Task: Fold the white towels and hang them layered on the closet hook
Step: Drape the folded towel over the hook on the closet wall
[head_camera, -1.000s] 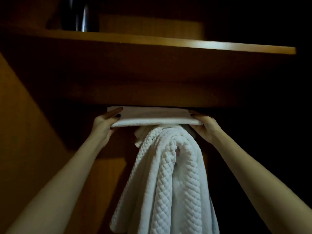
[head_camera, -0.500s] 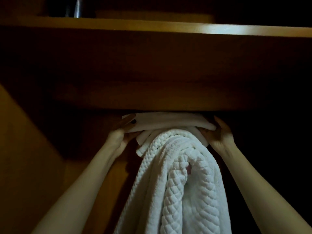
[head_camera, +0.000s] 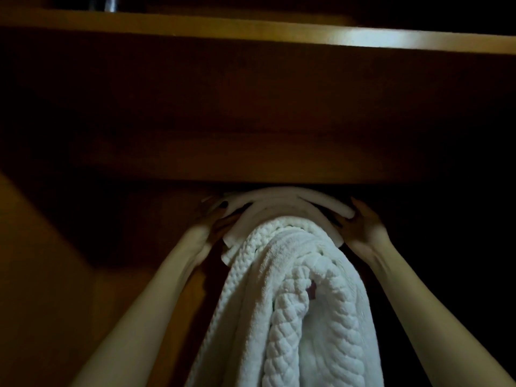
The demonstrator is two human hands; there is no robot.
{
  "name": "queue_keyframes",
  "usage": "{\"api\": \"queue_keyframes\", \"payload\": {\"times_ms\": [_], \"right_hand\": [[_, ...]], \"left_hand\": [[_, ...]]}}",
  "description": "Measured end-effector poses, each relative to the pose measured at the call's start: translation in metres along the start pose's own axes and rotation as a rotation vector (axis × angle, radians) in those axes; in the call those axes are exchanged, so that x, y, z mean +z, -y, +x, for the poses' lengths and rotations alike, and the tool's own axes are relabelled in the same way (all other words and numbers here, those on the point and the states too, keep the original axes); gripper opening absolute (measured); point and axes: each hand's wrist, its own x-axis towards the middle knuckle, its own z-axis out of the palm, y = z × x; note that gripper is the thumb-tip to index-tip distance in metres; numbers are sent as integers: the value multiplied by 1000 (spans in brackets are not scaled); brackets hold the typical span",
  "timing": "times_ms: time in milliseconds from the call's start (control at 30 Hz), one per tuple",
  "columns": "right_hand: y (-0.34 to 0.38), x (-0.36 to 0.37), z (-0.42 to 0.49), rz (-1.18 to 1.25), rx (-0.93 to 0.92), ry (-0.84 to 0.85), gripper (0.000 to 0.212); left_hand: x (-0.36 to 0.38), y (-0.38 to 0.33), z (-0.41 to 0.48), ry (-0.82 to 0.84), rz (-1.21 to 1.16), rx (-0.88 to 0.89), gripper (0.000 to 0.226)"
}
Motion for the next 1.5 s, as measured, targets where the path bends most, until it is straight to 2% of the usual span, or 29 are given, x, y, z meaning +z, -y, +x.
{"api": "queue_keyframes", "payload": {"times_ms": [133, 300, 433, 567, 700, 800, 867, 967, 1067, 1233, 1333, 1433, 1500], "right_hand": [[-15, -22, -15, -161, 40, -26, 41], [-23, -26, -24, -354, -5, -64, 33], [-22, -24, -23, -416, -60, -74, 25], [-24, -23, -30, -870, -49, -72, 28], [-16, -21, -35, -1153, -227, -139, 31], [-4, -7, -34, -1245, -384, -113, 33], [0, 4, -30, -1315, -399, -40, 40], [-3, 16, -24, -1335, -353, 26, 43], [-11, 16, -20, -1335, -334, 19, 38], [-21, 6, -22, -1178, -244, -48, 37], [-19, 8, -31, -1091, -156, -56, 38], [-2, 11, -39, -1172, -110, -37, 25], [15, 14, -46, -1227, -109, -25, 29]], "left_hand": [[-19, 8, -8, 48, 24, -84, 28], [-11, 3, -11, 28, 157, -13, 33], [-1, -2, -10, 3, 211, -10, 22], [6, -1, -17, -129, 474, 59, 18], [-3, -2, -22, -118, 837, 104, 29], [4, -13, -20, -71, 882, 137, 32], [15, -18, -18, -19, 878, 92, 34], [24, -17, -11, 11, 943, 55, 31], [28, -7, -10, -1, 894, 22, 26], [31, 15, -22, 26, 769, 24, 40], [28, 8, -21, 8, 800, -109, 46], [28, -10, -22, 79, 888, -150, 40], [29, -27, -27, 89, 945, -98, 37]]}}
